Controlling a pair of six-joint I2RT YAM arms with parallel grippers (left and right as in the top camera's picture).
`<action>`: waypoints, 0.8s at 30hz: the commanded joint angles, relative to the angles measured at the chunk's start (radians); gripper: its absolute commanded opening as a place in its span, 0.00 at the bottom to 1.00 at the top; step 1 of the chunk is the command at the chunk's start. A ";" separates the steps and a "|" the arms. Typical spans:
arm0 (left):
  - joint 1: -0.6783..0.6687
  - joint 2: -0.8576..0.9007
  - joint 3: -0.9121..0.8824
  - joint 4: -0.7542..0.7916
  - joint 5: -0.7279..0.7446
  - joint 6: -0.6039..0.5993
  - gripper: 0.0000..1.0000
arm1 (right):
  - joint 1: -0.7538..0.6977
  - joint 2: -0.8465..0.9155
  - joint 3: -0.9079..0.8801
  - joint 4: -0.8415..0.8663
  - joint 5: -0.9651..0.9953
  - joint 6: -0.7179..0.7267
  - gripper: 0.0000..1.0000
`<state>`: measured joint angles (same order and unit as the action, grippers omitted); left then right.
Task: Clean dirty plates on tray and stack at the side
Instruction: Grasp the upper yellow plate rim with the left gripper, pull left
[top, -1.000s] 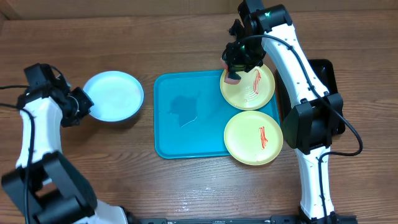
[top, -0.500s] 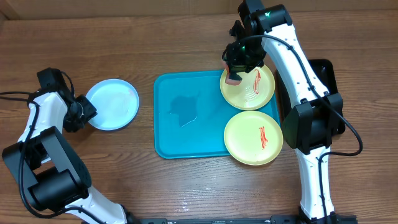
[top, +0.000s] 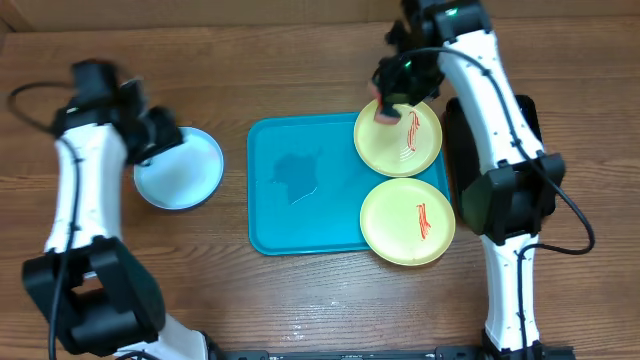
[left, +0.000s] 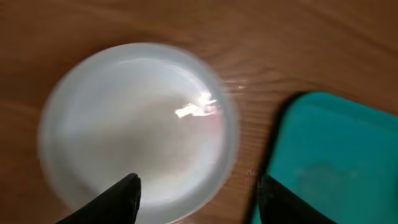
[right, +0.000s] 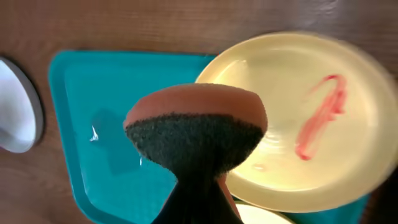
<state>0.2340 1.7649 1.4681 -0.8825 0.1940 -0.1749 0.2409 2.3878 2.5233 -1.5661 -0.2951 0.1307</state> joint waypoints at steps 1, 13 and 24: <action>-0.163 0.018 0.011 0.042 0.070 -0.081 0.63 | -0.063 -0.032 0.100 -0.035 0.018 0.000 0.04; -0.624 0.415 0.360 0.170 0.071 -0.275 0.63 | -0.153 -0.032 0.136 -0.119 0.026 -0.001 0.04; -0.707 0.583 0.498 0.116 0.061 -0.293 0.55 | -0.153 -0.032 0.135 -0.120 0.026 -0.005 0.04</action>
<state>-0.4587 2.3093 1.9427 -0.7593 0.2581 -0.4519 0.0868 2.3875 2.6312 -1.6886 -0.2695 0.1303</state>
